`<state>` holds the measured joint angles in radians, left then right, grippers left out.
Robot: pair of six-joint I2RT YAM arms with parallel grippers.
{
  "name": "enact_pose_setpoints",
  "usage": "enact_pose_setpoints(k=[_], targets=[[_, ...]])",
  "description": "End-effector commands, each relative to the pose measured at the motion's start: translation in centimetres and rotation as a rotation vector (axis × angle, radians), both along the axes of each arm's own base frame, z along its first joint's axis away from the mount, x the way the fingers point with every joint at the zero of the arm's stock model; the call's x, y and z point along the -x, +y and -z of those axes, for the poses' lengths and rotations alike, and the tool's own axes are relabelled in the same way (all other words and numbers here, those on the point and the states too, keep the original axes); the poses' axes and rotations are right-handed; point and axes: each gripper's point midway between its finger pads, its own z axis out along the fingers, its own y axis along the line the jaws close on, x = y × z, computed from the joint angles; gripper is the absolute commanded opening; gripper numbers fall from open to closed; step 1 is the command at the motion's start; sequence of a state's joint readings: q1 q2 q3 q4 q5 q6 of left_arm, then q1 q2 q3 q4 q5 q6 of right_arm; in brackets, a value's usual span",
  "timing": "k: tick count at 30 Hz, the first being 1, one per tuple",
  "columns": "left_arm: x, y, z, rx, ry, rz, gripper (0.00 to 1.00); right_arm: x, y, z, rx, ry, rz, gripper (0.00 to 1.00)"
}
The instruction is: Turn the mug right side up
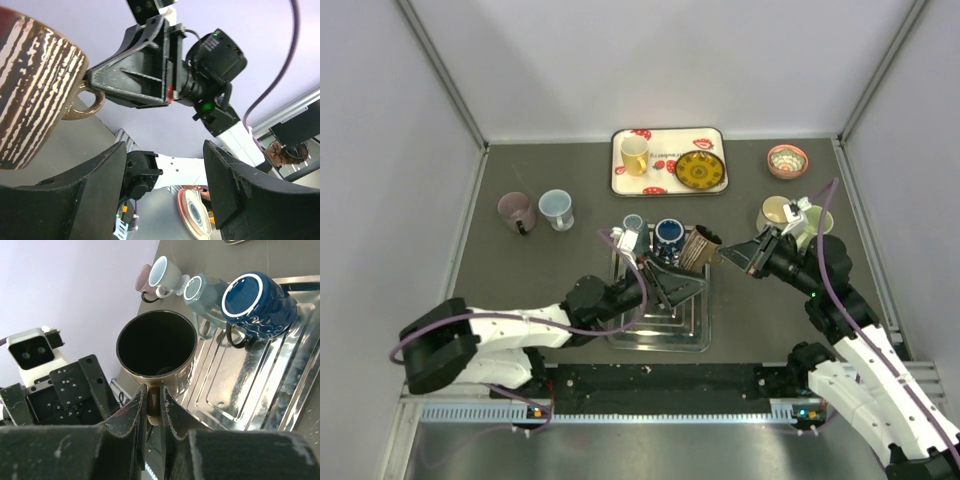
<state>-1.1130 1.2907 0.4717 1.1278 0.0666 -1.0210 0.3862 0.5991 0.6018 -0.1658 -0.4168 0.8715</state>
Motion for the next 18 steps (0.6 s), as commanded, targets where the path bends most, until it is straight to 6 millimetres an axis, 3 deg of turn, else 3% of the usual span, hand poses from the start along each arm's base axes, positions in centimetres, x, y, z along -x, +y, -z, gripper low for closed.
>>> enact_pose_setpoints(k=[1, 5, 6, 7, 9, 10, 12, 14, 18], targets=[[1.4, 2.0, -0.3, -0.057, -0.059, 0.010, 0.68, 0.5, 0.6, -2.1, -0.088, -0.027, -0.028, 0.00], [1.5, 4.0, 0.9, -0.143, -0.074, -0.035, 0.68, 0.8, 0.9, -1.8, -0.152, 0.017, -0.039, 0.00], [1.6, 4.8, 0.2, -0.127, -0.087, -0.054, 0.68, 1.0, 1.1, -1.7, -0.166, 0.027, -0.054, 0.00], [1.3, 5.2, 0.6, -0.143, -0.080, -0.078, 0.68, 1.0, 1.1, -0.7, -0.173, 0.059, -0.055, 0.00], [1.3, 6.0, 1.4, -0.154, -0.079, -0.098, 0.68, 1.4, 1.3, -1.5, -0.244, 0.044, -0.077, 0.00], [0.8, 6.7, 1.4, -0.152, -0.072, -0.140, 0.68, 1.5, 1.3, -0.5, -0.259, 0.065, -0.076, 0.00], [0.9, 7.3, 1.0, -0.142, -0.081, -0.153, 0.68, 1.7, 1.5, -1.5, -0.337, 0.042, -0.099, 0.00], [0.8, 7.6, 1.3, -0.156, -0.075, -0.164, 0.68, 1.8, 1.7, -0.7, -0.392, 0.078, -0.111, 0.00], [1.1, 7.8, 0.9, -0.145, -0.070, -0.155, 0.68, 1.9, 1.8, -1.6, -0.468, 0.036, -0.142, 0.00]])
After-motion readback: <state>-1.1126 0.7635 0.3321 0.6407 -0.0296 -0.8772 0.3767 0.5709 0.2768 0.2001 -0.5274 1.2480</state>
